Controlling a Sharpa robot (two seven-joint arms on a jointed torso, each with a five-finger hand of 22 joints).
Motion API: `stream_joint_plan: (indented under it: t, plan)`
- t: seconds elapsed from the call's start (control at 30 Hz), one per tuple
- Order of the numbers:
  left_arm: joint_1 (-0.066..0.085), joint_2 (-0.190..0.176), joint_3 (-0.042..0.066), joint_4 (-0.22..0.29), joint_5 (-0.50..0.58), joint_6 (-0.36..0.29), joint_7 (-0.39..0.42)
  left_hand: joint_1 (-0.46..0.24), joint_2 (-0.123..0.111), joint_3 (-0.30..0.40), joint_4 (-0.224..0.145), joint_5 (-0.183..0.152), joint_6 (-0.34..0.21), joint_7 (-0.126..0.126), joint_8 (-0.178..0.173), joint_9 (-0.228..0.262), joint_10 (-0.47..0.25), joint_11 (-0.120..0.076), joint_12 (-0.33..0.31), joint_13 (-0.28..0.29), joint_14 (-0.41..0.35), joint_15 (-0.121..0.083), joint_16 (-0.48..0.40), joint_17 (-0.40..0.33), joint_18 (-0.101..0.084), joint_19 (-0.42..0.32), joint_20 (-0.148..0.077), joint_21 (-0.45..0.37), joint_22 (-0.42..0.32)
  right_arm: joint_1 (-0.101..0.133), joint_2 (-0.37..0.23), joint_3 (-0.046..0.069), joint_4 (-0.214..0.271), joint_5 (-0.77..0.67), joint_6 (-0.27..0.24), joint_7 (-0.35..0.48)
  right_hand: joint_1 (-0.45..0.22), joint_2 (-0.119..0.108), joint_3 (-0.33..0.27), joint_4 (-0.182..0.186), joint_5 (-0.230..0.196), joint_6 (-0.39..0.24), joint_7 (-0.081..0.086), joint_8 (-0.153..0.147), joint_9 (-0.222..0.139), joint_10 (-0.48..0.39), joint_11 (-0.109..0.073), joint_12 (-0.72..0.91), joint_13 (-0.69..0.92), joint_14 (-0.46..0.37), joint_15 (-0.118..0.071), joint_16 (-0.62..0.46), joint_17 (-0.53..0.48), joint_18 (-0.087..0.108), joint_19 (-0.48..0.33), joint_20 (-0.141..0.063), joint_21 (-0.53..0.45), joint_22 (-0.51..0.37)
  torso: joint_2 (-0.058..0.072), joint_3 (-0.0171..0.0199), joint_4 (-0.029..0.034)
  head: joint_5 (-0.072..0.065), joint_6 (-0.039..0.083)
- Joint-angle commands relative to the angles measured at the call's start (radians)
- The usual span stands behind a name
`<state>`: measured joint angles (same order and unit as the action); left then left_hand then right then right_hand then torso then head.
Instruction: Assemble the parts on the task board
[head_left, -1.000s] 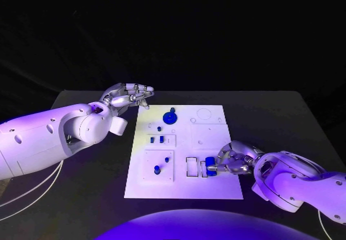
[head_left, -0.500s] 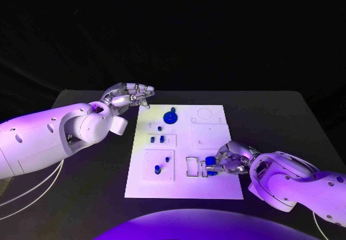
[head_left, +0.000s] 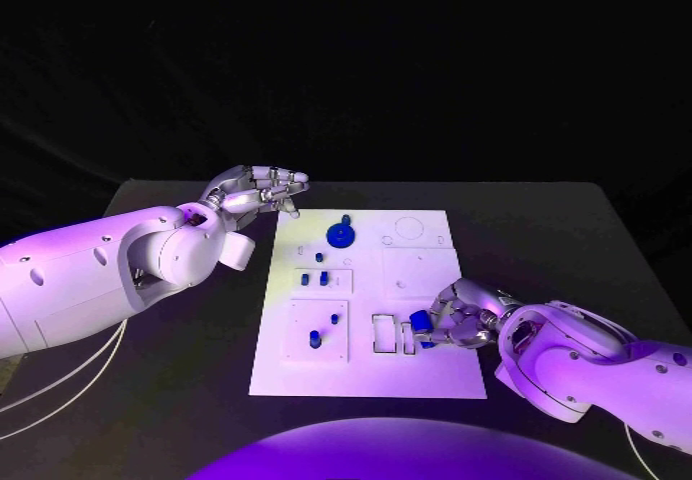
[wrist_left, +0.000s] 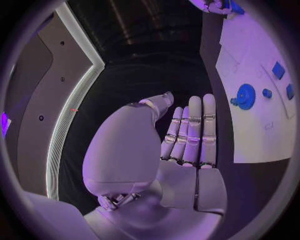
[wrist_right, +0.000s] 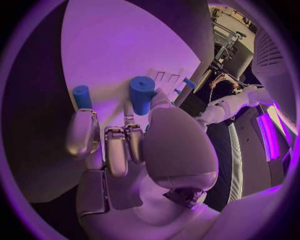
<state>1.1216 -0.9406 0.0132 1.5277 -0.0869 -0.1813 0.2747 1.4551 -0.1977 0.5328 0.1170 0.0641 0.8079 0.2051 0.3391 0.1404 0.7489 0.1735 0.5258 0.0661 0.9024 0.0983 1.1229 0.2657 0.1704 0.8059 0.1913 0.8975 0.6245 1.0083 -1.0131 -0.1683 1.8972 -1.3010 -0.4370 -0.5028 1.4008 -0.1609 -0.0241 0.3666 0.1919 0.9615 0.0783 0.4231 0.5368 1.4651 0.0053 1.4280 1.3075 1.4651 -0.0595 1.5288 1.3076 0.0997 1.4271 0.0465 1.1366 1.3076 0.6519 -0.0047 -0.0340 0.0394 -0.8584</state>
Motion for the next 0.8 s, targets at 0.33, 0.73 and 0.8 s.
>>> stream_joint_plan:
  t: [0.33,0.73,0.8]
  plan:
    - [0.001,0.004,0.000,0.001,0.005,0.016,0.003,-0.008,-0.003,-0.003,-0.006,-0.002,-0.005,0.020,0.005,-0.001,-0.007,-0.003,0.005,0.000,0.002,-0.001,-0.004,-0.002,0.013,0.008,0.001,-0.005,-0.002,0.010,-0.034,-0.009,0.020,0.103,-0.031,-0.042,0.046,0.001,0.319,-0.092,0.002,0.039,-0.010,-0.021,-0.010,0.040,-0.013,0.012,0.167,0.078,-0.010,0.006,0.122,-0.021,0.009,-0.007,0.008,0.095,0.000,-0.0001,-0.0005,-0.003,0.004]
    - [0.001,0.007,0.000,-0.001,0.005,0.016,0.002,-0.008,-0.003,-0.003,-0.006,-0.002,-0.005,0.020,0.005,-0.001,-0.007,-0.003,0.005,0.000,0.002,-0.001,-0.004,-0.002,0.013,0.008,0.001,-0.005,-0.002,0.042,-0.043,-0.007,0.051,0.218,-0.072,-0.017,-0.022,-0.041,0.436,-0.123,-0.002,0.051,-0.012,-0.021,-0.004,0.046,-0.015,0.019,0.175,0.079,-0.012,0.007,0.125,-0.021,0.012,-0.008,0.008,0.102,0.000,-0.0005,-0.0001,-0.004,0.006]
    - [0.001,0.008,0.000,-0.001,0.005,0.016,0.002,-0.008,-0.003,-0.003,-0.006,-0.002,-0.005,0.020,0.005,-0.001,-0.007,-0.003,0.005,0.000,0.002,-0.001,-0.004,-0.002,0.013,0.008,0.001,-0.005,-0.002,0.045,-0.041,-0.007,0.059,0.233,-0.080,-0.010,-0.032,-0.044,0.442,-0.124,-0.003,0.052,-0.012,-0.020,-0.003,0.048,-0.015,0.020,0.176,0.079,-0.012,0.007,0.126,-0.022,0.013,-0.008,0.010,0.103,0.001,-0.0001,0.0004,-0.005,0.006]
